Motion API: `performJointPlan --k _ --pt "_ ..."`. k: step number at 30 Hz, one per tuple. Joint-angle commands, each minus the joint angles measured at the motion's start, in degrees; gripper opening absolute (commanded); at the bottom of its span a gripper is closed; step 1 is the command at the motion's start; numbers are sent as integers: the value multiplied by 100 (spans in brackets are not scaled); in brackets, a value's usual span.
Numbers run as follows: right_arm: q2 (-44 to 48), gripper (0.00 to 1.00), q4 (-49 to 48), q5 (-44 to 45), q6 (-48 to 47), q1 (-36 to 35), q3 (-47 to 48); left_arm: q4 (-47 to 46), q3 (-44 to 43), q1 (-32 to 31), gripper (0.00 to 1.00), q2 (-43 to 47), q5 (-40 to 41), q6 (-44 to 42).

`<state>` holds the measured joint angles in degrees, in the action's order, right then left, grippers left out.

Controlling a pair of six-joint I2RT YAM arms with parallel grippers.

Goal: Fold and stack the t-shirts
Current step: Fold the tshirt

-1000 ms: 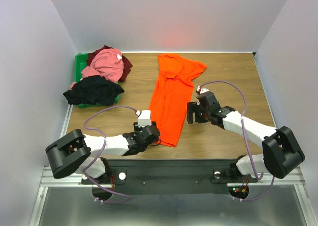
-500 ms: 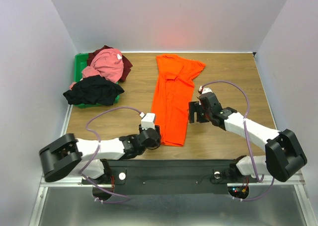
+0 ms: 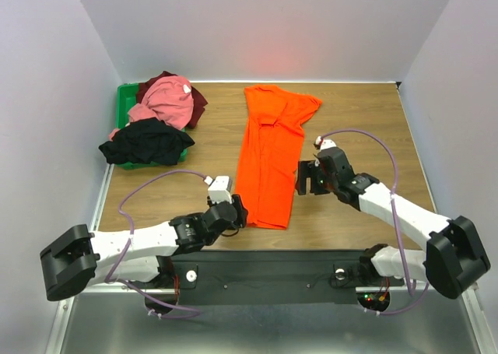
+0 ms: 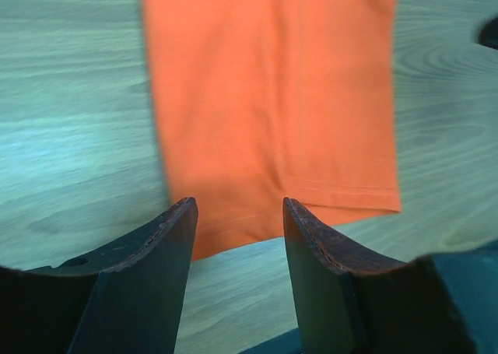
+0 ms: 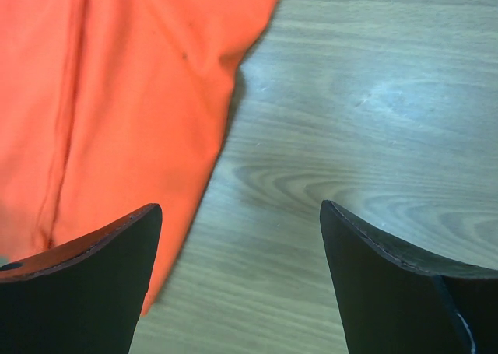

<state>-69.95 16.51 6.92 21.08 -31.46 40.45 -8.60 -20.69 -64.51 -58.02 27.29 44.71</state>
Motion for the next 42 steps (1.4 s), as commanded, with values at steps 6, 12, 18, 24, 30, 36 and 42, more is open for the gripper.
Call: performJointPlan --k 6,12,18,24,30,36,42 --pt "702 87 -131 -815 308 -210 -388 1150 -383 -9 61 -561 936 767" --pt "1018 87 -166 -727 502 -439 -573 914 -392 114 58 -974 761 645" --pt "721 87 -192 -490 511 -562 -494 228 -252 289 58 -781 305 232" --pt "343 86 -465 -499 520 -773 -468 -124 -76 413 52 -930 -13 38" --pt "-176 86 -605 -209 643 -1300 -432 -151 117 413 38 -913 -180 292" --pt "-334 85 -763 11 853 -1722 -512 -151 171 290 38 -1079 39 565" --pt "-703 83 -790 196 889 -1960 -327 -133 65 220 38 -1414 84 574"
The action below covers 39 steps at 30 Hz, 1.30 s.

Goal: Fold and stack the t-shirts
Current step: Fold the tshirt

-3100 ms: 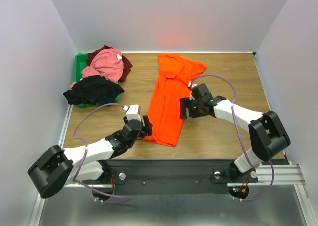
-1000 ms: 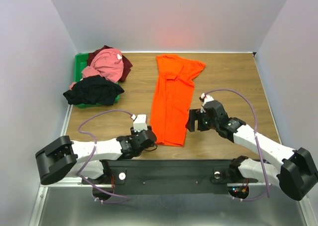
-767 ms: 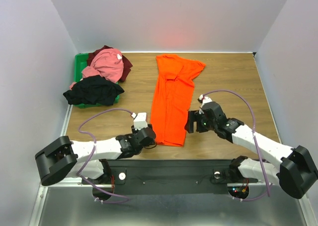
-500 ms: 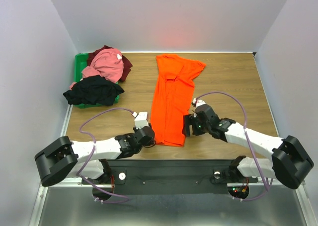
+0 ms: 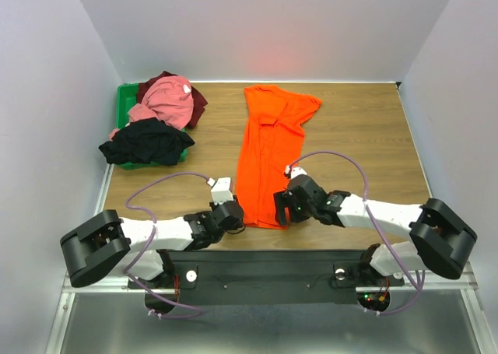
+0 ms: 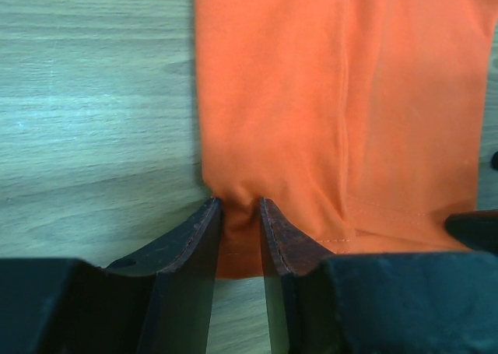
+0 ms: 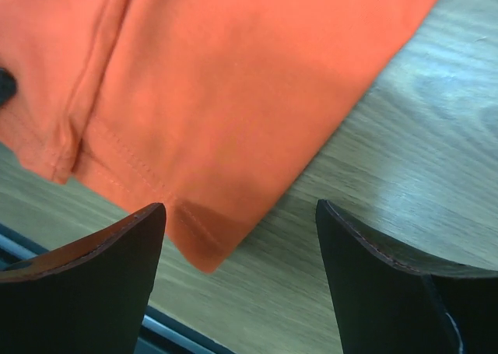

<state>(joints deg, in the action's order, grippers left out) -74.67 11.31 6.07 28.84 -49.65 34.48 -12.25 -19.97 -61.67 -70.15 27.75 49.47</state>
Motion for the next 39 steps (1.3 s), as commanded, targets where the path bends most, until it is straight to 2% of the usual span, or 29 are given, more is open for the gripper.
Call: performJointPlan --k 1,3,5,6,7,10,13,19,23,24,25,26,27,30,32,35,36,39 --pt "-406 82 -278 316 104 -211 357 232 -7 -91 35 -218 38 106" --pt "-591 80 -279 351 104 -291 436 241 19 -117 31 -192 38 141" --pt "-864 76 -279 492 130 -422 533 241 71 -170 23 -131 38 203" --pt "-952 70 -279 536 165 -510 551 232 89 -187 19 -96 46 220" --pt "-1013 68 -270 649 253 -563 560 241 98 -205 11 -78 38 229" --pt "-1119 64 -200 878 420 -677 534 214 107 -284 3 -43 3 230" --pt "-909 61 -129 975 561 -722 350 179 116 -363 0 -25 3 186" --pt "-286 40 11 1037 824 -836 -90 118 107 -539 0 80 -85 19" --pt "57 36 151 1081 965 -924 -283 -84 133 -644 0 203 -296 -122" --pt "110 36 178 1098 992 -941 -319 -102 142 -671 0 230 -314 -131" --pt "224 41 205 1090 1053 -994 -354 -102 142 -688 0 247 -323 -140" --pt "286 48 222 1081 1080 -1003 -432 -93 142 -697 0 247 -331 -140" --pt "348 60 222 1081 1097 -1020 -477 -111 142 -706 0 247 -331 -140" --pt "550 63 240 1063 1194 -1082 -617 -111 125 -732 0 186 -340 -148" --pt "620 60 257 1055 1247 -1135 -670 -120 98 -750 0 133 -349 -157" --pt "638 45 249 1046 1291 -1205 -715 -111 72 -768 0 63 -358 -166" --pt "621 31 240 1046 1299 -1231 -715 -120 54 -785 0 54 -358 -166" --pt "621 11 249 1081 1300 -1337 -688 -111 63 -812 0 98 -367 -175"
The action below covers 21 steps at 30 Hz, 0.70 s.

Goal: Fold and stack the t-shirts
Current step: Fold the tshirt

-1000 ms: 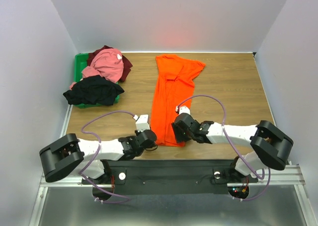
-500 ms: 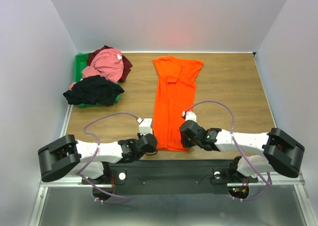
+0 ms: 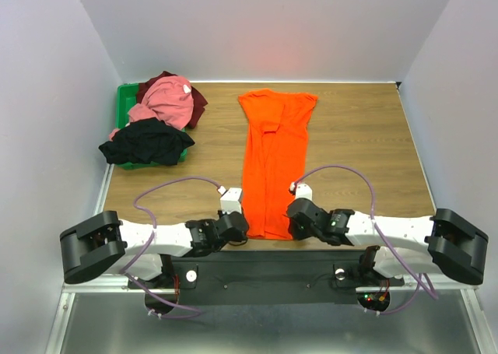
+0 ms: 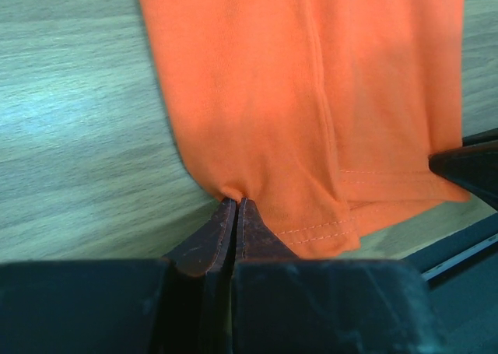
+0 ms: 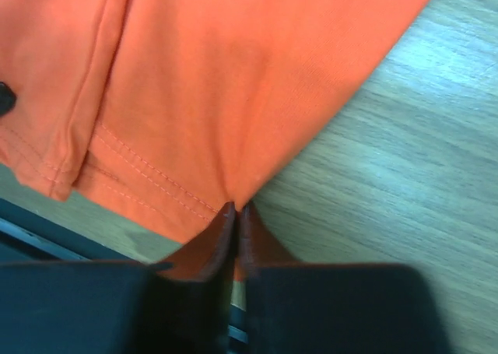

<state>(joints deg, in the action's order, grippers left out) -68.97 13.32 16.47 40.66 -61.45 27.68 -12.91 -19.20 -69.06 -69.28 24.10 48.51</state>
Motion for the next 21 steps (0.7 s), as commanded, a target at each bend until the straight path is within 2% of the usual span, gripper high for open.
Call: performJointPlan --k 1,5,10,14,21 --pt "85 0 56 49 108 -200 0 -37 -13 -99 0 89 -10 -79" --pt "243 0 363 295 310 -446 158 69 57 -187 0 554 -37 -26" --pt "157 0 741 813 644 -1210 536 131 109 -336 0 1098 -212 0" --pt "24 0 988 1183 715 -1273 887 43 188 -433 0 1627 -116 9" --pt "507 1 1102 2062 381 -1273 1415 139 136 -389 0 2207 490 -219"
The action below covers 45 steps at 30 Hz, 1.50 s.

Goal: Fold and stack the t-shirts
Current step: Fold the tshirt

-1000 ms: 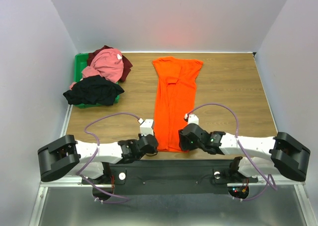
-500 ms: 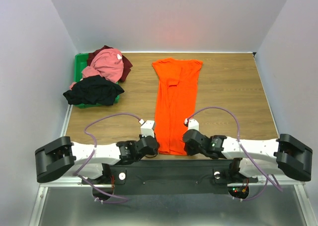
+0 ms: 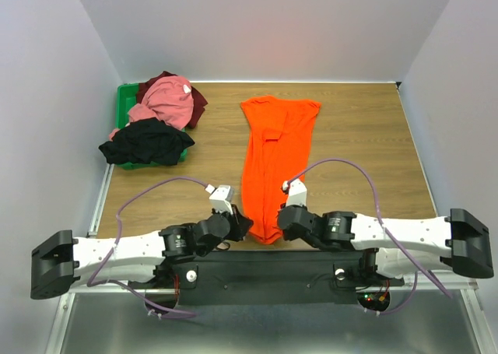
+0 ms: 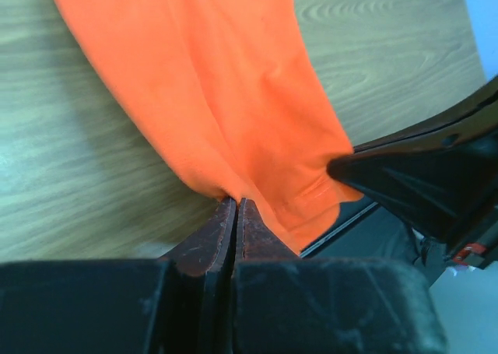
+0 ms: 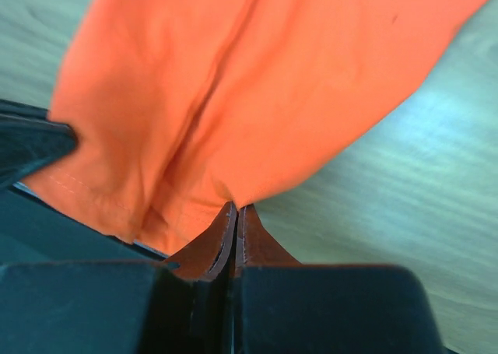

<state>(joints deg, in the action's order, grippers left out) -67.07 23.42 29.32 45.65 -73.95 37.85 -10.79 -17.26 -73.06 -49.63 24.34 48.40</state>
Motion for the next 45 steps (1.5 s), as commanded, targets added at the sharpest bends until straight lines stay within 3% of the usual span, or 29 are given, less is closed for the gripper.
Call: performJointPlan --k 1,8,19,24,33,45 --pt "326 0 84 846 -178 -23 477 -81 -163 72 0 260 493 -278" --pt "71 0 110 1489 -714 249 1128 -573 -761 1073 0 -424 -199 -1227" --pt "-824 1 -363 874 -1610 2031 1629 -1435 -1771 2496 0 -2031 -1465 -2176" --pt "-1448 1 -707 330 -1910 2771 1857 -1637 -2264 2831 0 -2674 -1905 -2493" --pt "-2521 1 -778 4 -2227 3554 2718 -1023 -3563 3508 0 -3746 -3083 -2915" --pt "-3233 1 -769 -163 -2526 3985 3413 -135 -4848 4027 0 -4924 -3717 -3241"
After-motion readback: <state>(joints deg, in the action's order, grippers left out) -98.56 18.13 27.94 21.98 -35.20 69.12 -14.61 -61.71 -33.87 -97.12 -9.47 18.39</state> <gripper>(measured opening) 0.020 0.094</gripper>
